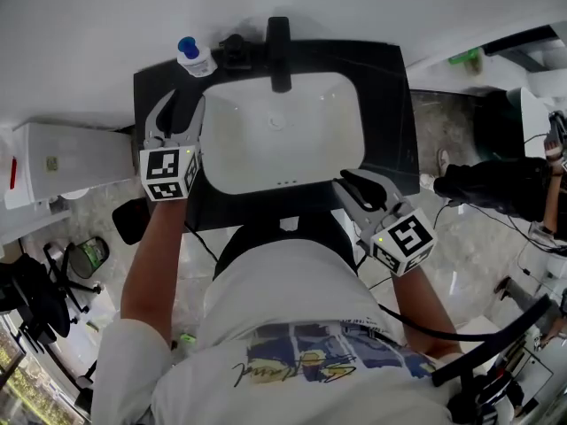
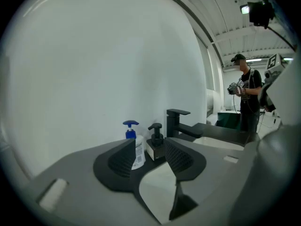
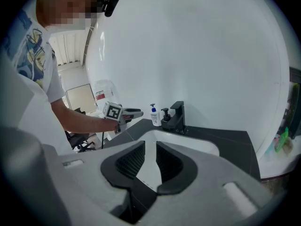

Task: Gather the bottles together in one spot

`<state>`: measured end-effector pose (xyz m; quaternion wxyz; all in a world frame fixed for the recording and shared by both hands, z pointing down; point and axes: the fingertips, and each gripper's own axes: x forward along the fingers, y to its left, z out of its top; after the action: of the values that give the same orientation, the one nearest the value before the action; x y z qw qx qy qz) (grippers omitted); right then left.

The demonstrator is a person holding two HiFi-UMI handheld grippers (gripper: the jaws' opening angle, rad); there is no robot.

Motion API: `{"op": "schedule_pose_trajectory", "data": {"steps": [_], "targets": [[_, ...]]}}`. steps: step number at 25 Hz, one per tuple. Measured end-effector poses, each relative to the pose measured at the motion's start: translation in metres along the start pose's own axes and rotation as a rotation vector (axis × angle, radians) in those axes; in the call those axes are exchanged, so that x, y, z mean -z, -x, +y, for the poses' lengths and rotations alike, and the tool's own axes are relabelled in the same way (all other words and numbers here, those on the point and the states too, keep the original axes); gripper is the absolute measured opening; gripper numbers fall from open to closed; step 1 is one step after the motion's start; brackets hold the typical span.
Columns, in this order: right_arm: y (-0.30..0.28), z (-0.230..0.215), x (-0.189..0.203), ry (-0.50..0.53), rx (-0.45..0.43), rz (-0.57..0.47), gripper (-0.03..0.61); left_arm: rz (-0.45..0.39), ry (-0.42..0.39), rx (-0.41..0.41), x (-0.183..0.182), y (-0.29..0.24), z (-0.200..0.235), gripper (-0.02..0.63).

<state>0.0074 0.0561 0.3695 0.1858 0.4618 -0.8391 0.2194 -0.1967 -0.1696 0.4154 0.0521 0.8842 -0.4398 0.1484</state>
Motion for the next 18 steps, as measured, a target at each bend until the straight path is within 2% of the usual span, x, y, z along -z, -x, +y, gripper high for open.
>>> {"op": "schedule_pose_trajectory", "data": {"steps": [7, 9, 18], "targets": [[0.000, 0.010, 0.011, -0.014, 0.008, 0.009, 0.071, -0.010, 0.018, 0.127, -0.005, 0.054, -0.060, 0.069], [-0.001, 0.010, 0.015, -0.007, 0.008, 0.019, 0.064, -0.010, 0.020, 0.153, -0.007, 0.069, -0.076, 0.011], [0.019, 0.017, 0.023, 0.043, -0.021, 0.001, 0.043, 0.027, 0.053, 0.323, -0.023, 0.110, -0.155, 0.002]]}}
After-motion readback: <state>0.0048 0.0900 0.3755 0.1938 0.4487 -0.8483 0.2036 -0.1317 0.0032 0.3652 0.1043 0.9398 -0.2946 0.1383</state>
